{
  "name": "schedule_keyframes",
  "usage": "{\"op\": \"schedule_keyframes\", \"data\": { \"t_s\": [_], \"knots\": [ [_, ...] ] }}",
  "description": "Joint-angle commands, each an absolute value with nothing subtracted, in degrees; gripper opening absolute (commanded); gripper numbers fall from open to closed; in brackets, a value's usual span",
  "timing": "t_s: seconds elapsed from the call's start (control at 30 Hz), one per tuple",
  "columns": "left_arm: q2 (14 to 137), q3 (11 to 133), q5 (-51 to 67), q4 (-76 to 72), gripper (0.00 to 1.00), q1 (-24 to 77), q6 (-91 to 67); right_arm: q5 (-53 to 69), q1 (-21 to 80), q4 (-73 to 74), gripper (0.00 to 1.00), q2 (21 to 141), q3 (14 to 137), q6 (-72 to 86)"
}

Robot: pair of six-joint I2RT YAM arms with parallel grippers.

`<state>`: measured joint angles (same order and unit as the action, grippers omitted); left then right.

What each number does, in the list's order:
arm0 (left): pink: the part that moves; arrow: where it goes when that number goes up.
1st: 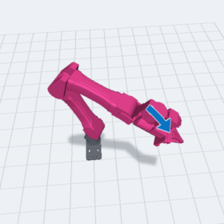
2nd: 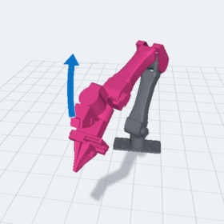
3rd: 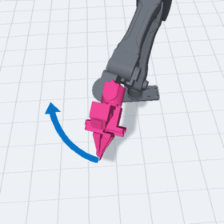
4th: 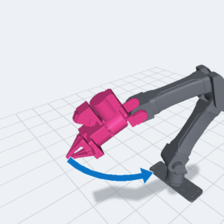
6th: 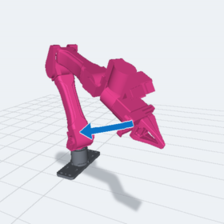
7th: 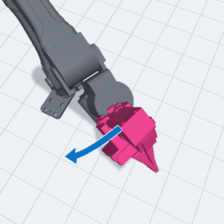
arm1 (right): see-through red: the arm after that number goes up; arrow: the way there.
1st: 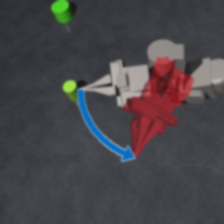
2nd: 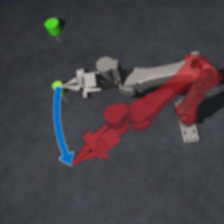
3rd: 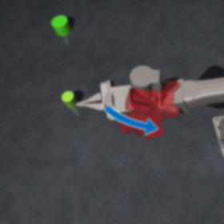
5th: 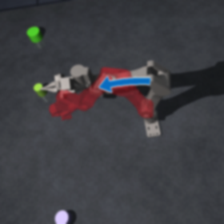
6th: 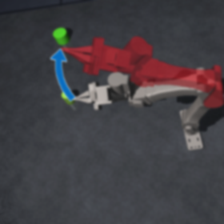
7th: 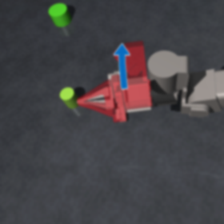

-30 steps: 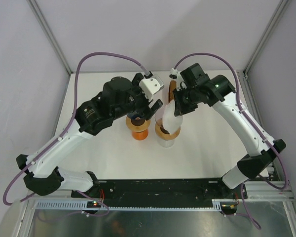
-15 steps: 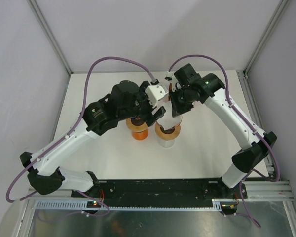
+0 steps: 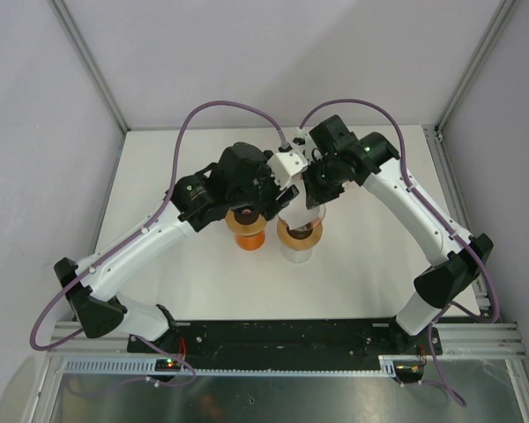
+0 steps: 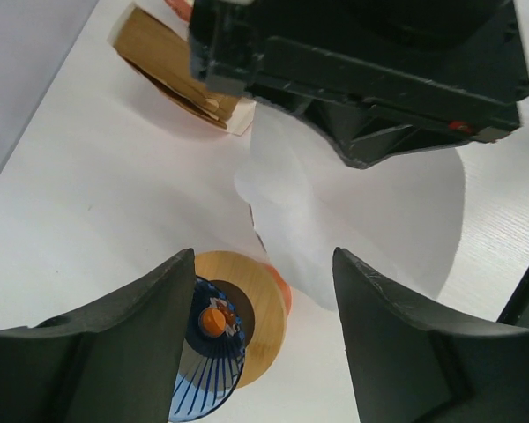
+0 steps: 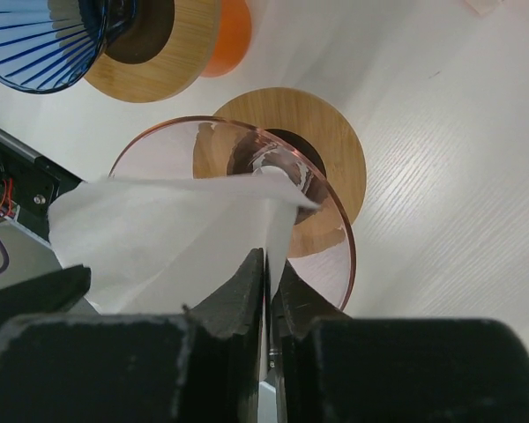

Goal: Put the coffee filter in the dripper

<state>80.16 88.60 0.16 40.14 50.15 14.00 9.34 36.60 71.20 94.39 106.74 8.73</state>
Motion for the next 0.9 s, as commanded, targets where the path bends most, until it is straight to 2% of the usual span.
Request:
{"op": "schedule_keyframes", "data": {
  "t_s": [0.0, 0.13, 0.27, 0.53, 0.77, 0.87],
  "knots": [
    [79.67, 88.07, 0.8, 38.68, 0.67, 49.13, 13.64, 8.64, 36.65, 69.36, 0.14, 93.94, 106.62, 7.56],
    [79.72, 87.38, 1.96, 38.69, 0.63, 48.99, 13.72, 8.42, 36.33, 68.52, 0.28, 93.26, 106.16, 7.64],
    [80.03, 87.12, 2.42, 38.71, 0.6, 48.98, 13.72, 8.4, 36.01, 67.21, 0.35, 92.19, 106.07, 7.75],
    [79.6, 89.07, 2.7, 38.69, 0.6, 48.88, 13.83, 7.88, 34.78, 64.15, 0.47, 88.4, 105.51, 7.89],
    [78.37, 91.38, 1.22, 38.79, 0.65, 47.91, 14.25, 4.83, 34.96, 59.85, 0.5, 84.21, 105.14, 8.06],
    [77.2, 91.94, 0.96, 38.74, 0.68, 45.55, 13.89, 2.92, 36.13, 55.68, 0.43, 81.49, 103.76, 7.75]
  ]
}}
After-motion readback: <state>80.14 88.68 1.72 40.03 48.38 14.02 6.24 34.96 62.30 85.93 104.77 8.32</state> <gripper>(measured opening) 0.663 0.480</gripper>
